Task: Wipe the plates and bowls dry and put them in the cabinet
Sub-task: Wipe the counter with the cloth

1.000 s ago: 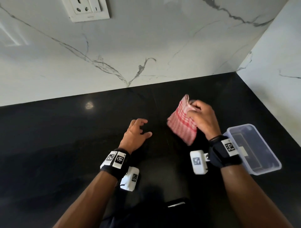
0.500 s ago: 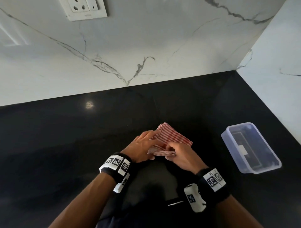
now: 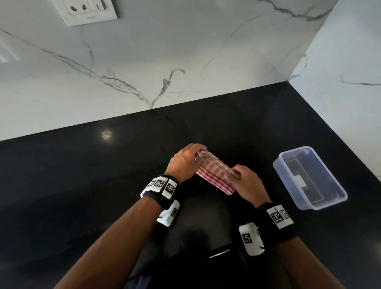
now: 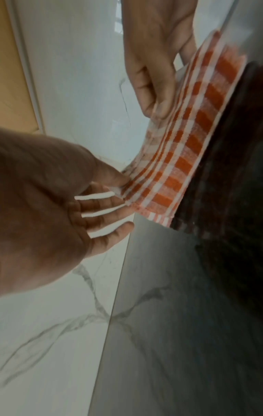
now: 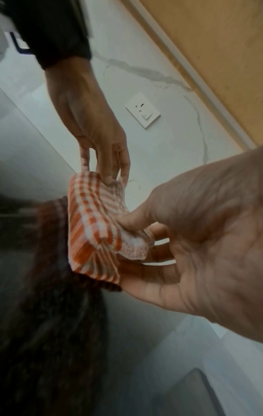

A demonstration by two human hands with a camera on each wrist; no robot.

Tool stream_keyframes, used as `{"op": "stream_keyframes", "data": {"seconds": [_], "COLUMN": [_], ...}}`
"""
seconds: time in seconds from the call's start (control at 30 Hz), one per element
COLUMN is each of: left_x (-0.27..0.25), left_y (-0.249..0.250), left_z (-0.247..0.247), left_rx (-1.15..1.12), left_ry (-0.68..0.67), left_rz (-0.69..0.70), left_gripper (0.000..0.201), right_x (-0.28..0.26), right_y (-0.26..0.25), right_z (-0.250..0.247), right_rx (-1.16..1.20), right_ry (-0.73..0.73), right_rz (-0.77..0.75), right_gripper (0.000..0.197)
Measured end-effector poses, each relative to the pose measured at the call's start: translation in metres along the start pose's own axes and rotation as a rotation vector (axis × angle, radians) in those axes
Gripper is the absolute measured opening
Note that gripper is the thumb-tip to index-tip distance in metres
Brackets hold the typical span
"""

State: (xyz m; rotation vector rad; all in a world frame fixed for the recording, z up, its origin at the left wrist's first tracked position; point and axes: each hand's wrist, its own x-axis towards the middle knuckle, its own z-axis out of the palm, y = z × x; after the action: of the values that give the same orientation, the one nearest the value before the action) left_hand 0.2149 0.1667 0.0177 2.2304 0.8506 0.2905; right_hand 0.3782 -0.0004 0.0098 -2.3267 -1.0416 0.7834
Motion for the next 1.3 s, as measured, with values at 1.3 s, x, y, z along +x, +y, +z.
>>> {"op": "stream_keyframes", "data": {"seconds": [1.3], "left_x": [0.047], "left_y": [0.124], "left_z": [0.032], "left_rx": [-0.869], "left_ry": [-0.161], "left_rz": [-0.234], "left_gripper": [0.026], "right_x": [-0.051], "right_y": [0.043], "right_z": [-0.114], "right_rx": [0.403], "right_ry": [0.412], "right_rz": [0.033], "right_gripper": [0.015]}}
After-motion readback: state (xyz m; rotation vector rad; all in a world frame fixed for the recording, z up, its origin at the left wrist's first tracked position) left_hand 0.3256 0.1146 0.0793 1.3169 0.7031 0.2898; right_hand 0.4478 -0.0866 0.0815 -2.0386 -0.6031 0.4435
